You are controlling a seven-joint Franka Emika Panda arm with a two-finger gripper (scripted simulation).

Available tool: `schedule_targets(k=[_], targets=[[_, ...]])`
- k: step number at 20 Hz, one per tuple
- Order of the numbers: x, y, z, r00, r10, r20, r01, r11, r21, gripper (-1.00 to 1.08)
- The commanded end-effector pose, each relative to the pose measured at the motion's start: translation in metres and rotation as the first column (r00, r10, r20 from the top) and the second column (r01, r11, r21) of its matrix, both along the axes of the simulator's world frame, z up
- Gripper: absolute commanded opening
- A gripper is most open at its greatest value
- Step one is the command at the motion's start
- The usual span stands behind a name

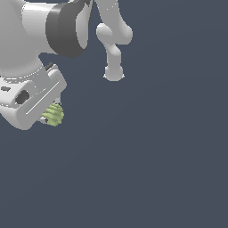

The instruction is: Pick up the object and move it to a goal position.

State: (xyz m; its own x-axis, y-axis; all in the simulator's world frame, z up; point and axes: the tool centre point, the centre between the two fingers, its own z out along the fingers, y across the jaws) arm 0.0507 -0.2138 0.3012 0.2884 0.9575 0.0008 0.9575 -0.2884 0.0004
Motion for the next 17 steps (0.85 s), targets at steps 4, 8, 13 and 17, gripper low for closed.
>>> schedule_targets(k=[4,8,13,17], targets=[[0.011,-0.012,0.017,1.000,0.000,-0.001,0.000,1.000,0.000,-1.00],[0.016,-0.017,0.024,1.000,0.000,-0.001,0.000,1.000,0.000,-1.00],[0.019,-0.020,0.028,1.000,0.000,-0.001,0.000,1.000,-0.001,-1.00],[0.020,-0.021,0.030,1.000,0.000,-0.001,0.000,1.000,-0.001,-1.00]])
